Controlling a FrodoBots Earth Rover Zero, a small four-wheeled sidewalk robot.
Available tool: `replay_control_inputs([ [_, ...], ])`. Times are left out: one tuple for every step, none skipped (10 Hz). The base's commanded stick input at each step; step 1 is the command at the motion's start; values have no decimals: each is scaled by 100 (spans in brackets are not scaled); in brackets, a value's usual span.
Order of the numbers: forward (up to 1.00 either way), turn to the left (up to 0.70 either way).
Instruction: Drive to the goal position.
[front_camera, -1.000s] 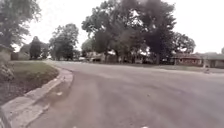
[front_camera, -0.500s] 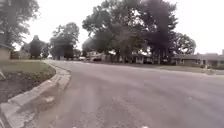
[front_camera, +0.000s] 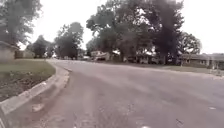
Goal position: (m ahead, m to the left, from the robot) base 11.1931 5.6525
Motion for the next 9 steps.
replay_control_inputs([
  [70, 35],
  [70, 35],
  [70, 34],
  [70, 16],
  [70, 0],
  [70, 0],
  [70, 0],
  [70, 0],
  [70, 0],
])
